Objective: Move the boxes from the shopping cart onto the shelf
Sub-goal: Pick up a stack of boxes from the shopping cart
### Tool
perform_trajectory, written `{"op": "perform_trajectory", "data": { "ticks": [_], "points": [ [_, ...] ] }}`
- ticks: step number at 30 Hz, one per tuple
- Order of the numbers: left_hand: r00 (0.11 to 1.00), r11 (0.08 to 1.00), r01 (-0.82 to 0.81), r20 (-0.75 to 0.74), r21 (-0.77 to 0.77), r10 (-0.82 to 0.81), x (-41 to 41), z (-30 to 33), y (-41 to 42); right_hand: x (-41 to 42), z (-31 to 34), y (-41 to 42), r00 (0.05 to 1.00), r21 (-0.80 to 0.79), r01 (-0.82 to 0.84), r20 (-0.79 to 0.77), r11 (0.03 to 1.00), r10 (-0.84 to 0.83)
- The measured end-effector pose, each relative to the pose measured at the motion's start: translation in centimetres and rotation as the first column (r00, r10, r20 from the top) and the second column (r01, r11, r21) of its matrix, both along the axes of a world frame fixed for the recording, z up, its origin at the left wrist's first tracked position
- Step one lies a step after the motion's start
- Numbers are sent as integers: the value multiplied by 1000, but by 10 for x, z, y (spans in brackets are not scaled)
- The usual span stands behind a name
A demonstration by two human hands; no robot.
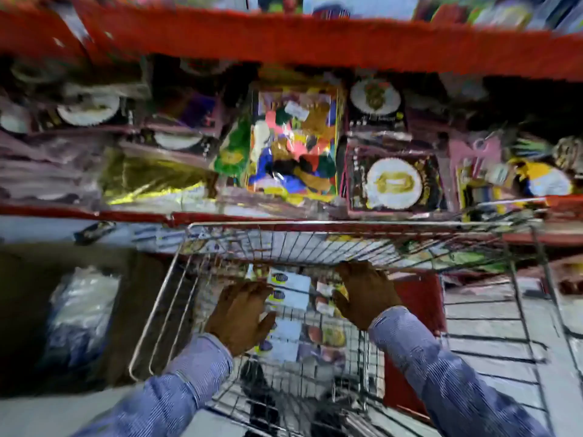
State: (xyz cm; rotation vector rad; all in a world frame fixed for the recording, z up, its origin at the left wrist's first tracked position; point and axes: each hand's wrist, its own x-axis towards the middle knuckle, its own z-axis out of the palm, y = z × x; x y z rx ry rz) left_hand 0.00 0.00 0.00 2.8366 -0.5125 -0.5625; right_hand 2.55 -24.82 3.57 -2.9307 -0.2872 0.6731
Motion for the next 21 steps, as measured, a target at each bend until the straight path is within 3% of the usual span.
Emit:
{"op": "perform_trajectory", "data": {
  "ticks": [7, 11, 15, 21],
  "points": [
    [987, 998, 25, -155, -57, -34, 18, -114, -8, 28, -113, 13, 979, 15, 29, -201, 999, -25],
    [982, 989, 100, -151, -106, -116, 38, -162, -17, 49, -169, 20, 987, 4, -10, -158, 1000, 10],
    [967, 968, 246, -75, 46, -242, 49, -190, -22, 62, -220, 23, 978, 21, -23, -207, 1000, 27],
    [957, 945, 290, -21, 155, -290, 55, -208, -23, 73, -238, 23, 975, 80, -107, -186, 991, 120]
  ]
}}
